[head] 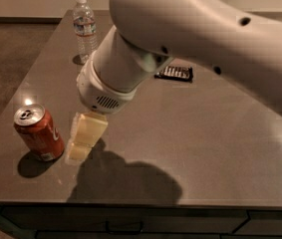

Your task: Knock coke can over

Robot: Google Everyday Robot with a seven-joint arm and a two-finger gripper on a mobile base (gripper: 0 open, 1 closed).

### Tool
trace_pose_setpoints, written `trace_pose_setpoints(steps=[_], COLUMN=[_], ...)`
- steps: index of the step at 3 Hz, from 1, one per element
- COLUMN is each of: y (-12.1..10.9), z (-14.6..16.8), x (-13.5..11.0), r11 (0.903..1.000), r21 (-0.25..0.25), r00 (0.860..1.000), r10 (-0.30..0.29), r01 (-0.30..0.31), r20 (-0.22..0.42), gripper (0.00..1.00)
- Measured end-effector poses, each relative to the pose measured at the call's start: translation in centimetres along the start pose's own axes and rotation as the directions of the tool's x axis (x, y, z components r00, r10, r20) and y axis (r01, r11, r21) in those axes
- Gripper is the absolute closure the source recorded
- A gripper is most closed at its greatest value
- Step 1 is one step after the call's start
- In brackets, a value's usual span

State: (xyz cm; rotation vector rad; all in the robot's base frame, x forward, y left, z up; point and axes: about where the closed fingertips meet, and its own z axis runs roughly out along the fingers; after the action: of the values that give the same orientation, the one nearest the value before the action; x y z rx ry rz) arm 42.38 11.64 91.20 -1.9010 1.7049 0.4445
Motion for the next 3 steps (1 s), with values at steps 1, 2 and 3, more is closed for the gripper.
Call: trace_pose_setpoints(steps=[1,2,3], y=[0.0,-0.6,-1.3], z=[2.4,4.4,5.9], x=[-1.7,-2.7,-3.5], r11=[0.9996,0.9985,0.9968], r21=[-0.024,-0.051,-0.076], r00=[1.0,1.0,0.999], r10=[0.015,0.023,0.031], r01=[-0.015,-0.022,-0.028], r20=[0.007,0.012,0.035], gripper=[0.0,0.0,0.0])
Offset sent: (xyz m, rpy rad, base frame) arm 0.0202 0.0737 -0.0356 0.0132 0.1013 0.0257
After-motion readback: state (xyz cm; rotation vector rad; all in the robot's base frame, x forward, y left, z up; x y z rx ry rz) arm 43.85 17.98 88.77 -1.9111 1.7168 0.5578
